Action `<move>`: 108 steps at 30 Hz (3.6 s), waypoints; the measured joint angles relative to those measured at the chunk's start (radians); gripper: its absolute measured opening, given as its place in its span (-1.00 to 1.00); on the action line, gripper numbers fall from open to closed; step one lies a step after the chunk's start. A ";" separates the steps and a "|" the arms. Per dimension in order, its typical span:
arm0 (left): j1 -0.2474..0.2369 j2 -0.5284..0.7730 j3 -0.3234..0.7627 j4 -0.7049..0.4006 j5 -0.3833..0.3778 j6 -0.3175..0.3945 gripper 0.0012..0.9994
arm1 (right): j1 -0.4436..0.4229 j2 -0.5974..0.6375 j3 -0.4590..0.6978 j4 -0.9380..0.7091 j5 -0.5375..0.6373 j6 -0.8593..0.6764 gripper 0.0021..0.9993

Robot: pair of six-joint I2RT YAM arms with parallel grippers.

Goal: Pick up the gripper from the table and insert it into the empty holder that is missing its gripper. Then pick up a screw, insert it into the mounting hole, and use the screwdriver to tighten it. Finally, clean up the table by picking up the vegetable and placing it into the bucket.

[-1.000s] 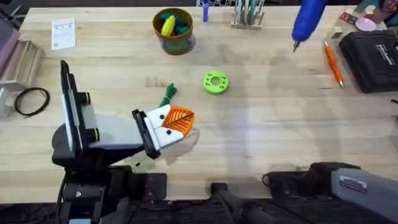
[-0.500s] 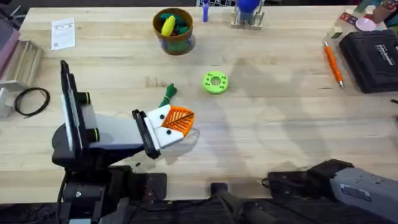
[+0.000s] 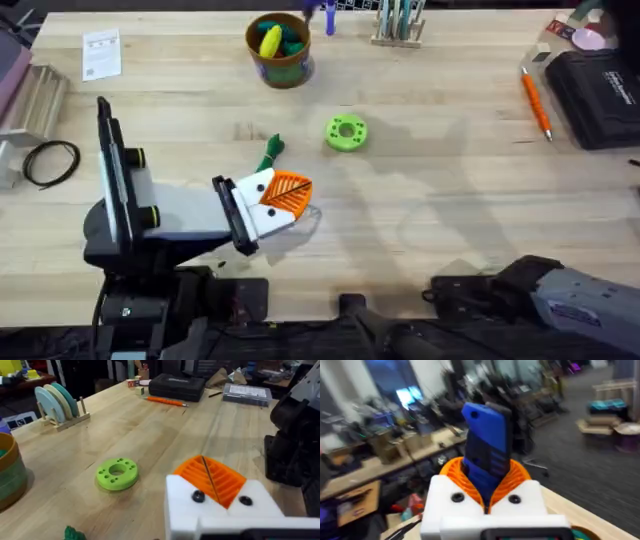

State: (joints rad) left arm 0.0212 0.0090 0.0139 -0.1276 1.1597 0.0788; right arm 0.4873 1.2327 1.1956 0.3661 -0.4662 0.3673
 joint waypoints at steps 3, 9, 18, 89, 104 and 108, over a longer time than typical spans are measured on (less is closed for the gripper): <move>0.000 0.000 0.000 0.000 0.000 0.000 -0.99 | 0.001 0.013 -0.111 0.219 -0.052 0.055 -0.96; 0.000 0.000 0.000 0.000 0.000 0.000 -0.99 | 0.008 0.070 -0.201 0.409 -0.228 0.124 -0.96; 0.000 0.000 0.000 0.000 0.000 0.000 -0.99 | 0.125 0.167 -0.204 0.585 -0.365 0.124 -0.96; 0.000 0.000 0.000 0.000 0.000 0.000 -0.99 | 0.218 0.341 -0.301 1.017 -0.652 0.160 -0.96; 0.000 0.000 0.000 0.000 0.000 0.000 -0.99 | 0.222 0.341 -0.301 0.993 -0.658 0.121 -0.96; 0.000 0.000 0.000 0.000 0.000 0.000 -0.99 | 0.228 0.341 -0.301 0.995 -0.658 0.119 -0.96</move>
State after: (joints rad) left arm 0.0212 0.0090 0.0139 -0.1280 1.1599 0.0788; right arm 0.7151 1.5738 0.8944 1.3609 -1.1240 0.4862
